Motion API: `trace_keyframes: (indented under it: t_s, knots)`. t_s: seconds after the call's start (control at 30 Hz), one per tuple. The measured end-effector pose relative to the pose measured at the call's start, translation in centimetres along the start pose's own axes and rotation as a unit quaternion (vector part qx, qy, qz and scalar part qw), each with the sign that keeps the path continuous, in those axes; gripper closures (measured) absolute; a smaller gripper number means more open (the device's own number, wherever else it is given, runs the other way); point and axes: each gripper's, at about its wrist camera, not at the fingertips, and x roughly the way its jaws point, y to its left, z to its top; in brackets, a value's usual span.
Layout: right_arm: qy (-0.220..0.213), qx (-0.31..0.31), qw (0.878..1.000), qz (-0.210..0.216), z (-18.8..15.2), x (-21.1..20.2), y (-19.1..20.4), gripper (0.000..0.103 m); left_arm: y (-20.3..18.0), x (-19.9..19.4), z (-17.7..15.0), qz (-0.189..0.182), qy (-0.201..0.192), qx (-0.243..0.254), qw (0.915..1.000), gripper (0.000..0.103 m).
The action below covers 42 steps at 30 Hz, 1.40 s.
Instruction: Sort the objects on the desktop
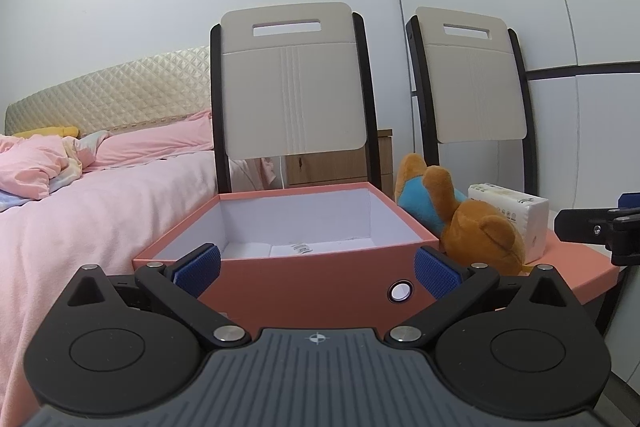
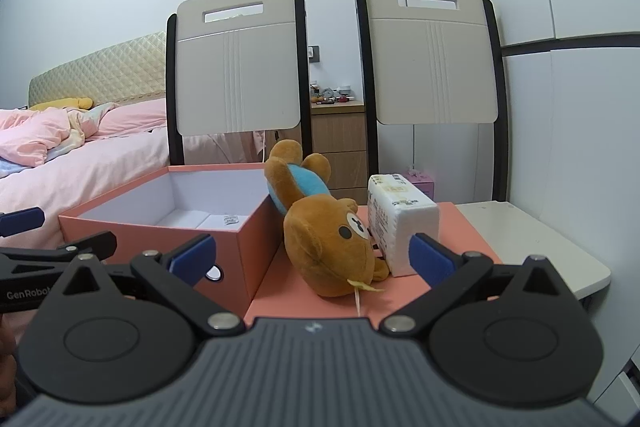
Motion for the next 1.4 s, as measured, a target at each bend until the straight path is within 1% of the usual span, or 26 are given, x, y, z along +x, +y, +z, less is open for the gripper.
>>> trace_keyframes:
  t_s: [0.13,0.3,0.43,0.57,0.77,0.87,1.1,1.27,1.4]
  knots:
    - [-0.001,-0.003,1.000,-0.008,-0.1,-0.6,-0.1,0.000,0.0,-0.6,0.1,-0.019,-0.015,-0.008,0.9997,0.000]
    - [-0.005,0.000,1.000,-0.012,-0.3,-2.0,-0.2,0.000,-0.5,-0.8,0.0,-0.017,-0.012,-0.002,0.9998,0.000]
    - [-0.009,-0.007,1.000,-0.006,-0.6,-2.9,0.0,0.000,-0.7,-1.0,-0.1,-0.016,-0.012,-0.001,0.9998,0.000]
    - [-0.014,-0.014,1.000,-0.008,-0.9,-3.2,0.0,0.000,-0.8,-1.0,-0.1,-0.013,-0.012,-0.002,0.9998,0.000]
    - [-0.026,-0.011,0.999,-0.015,-1.5,-2.7,-0.5,0.000,-0.4,-0.9,-0.2,-0.004,-0.014,-0.006,0.9999,0.000]
    - [-0.025,-0.004,1.000,-0.018,-1.8,-2.0,-0.9,0.000,-0.2,-0.7,-0.3,0.001,-0.013,-0.010,0.9999,0.000]
    - [-0.036,-0.006,0.999,-0.018,-2.3,-1.2,-1.2,0.000,-0.4,-0.6,-0.5,0.009,-0.013,-0.005,0.9999,0.000]
    - [-0.034,-0.009,0.999,-0.018,-2.9,-0.3,-1.9,0.000,-0.7,-0.4,-0.8,0.004,-0.008,-0.003,1.0000,0.000]
    - [-0.031,-0.005,0.999,-0.013,-3.2,0.1,-2.5,0.000,-1.2,-0.1,-1.2,0.012,-0.006,-0.001,0.9999,0.000]
